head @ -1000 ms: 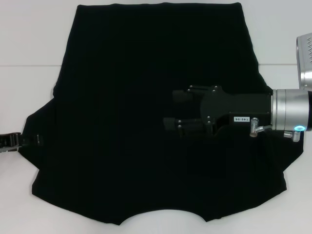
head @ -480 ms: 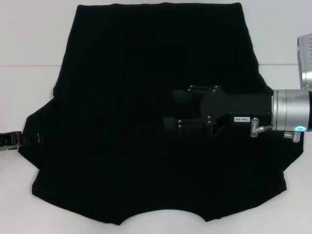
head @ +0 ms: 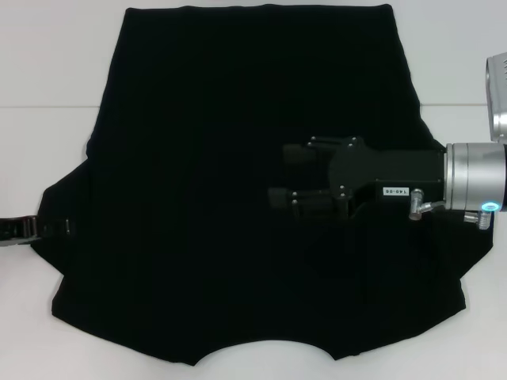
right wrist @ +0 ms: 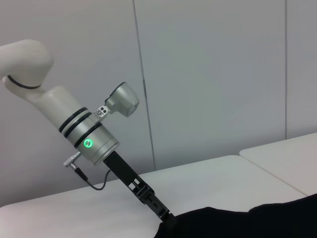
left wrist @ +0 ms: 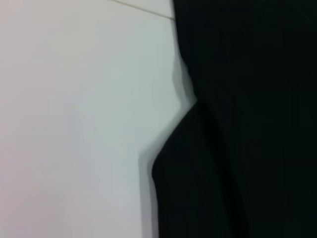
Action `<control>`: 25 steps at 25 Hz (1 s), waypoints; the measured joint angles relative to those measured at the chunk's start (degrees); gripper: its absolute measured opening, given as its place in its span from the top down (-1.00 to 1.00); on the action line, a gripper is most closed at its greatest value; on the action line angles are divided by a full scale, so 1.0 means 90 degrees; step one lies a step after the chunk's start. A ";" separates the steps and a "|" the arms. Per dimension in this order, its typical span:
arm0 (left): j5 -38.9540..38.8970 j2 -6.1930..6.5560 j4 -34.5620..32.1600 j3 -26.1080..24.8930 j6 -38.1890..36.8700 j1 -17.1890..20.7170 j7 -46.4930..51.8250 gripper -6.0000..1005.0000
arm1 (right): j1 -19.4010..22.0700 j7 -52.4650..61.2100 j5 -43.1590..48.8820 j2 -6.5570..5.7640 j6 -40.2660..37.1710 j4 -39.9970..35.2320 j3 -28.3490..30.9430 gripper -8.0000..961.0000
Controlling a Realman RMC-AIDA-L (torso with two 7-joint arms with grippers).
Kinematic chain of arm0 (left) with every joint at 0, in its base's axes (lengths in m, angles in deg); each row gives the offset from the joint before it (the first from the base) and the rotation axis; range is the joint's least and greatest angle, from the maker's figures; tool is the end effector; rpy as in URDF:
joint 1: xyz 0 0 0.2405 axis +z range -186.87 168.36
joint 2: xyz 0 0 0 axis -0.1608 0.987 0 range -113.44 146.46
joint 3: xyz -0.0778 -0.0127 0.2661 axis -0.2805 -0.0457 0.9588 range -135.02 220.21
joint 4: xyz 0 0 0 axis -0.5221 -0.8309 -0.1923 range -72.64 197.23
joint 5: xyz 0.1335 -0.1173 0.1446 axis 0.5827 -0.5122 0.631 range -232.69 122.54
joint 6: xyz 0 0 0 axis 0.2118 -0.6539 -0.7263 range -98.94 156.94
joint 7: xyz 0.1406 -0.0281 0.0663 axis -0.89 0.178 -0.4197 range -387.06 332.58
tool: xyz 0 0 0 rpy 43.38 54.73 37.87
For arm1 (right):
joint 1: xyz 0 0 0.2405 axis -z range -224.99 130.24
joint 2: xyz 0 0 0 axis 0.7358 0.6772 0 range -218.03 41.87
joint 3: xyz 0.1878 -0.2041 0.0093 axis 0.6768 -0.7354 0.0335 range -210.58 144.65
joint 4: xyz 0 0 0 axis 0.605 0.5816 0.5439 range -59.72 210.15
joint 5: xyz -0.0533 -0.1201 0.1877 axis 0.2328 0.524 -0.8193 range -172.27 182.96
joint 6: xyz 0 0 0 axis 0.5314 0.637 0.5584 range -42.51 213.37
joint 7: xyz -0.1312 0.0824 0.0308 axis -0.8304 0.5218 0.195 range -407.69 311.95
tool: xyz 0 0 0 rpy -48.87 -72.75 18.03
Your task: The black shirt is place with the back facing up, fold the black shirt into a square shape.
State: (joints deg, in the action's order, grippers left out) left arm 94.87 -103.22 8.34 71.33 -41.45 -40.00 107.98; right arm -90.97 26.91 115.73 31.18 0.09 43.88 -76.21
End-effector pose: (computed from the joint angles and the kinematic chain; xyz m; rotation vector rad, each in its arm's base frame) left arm -0.3795 0.3869 0.0536 -1.8924 -1.5946 -0.1653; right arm 0.1971 0.4108 -0.0481 -2.8268 0.3237 0.7837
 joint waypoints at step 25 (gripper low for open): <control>0.0189 0.0030 -0.0052 0.0180 0.0030 -0.0068 0.0051 -0.79 | -0.0010 0.0011 -0.0029 -0.0019 0.0030 -0.0044 0.0082 -0.77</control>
State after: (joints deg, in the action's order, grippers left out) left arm 96.57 -102.95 7.87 72.95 -41.18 -40.61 108.43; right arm -91.06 27.01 115.46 31.01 0.36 43.49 -75.47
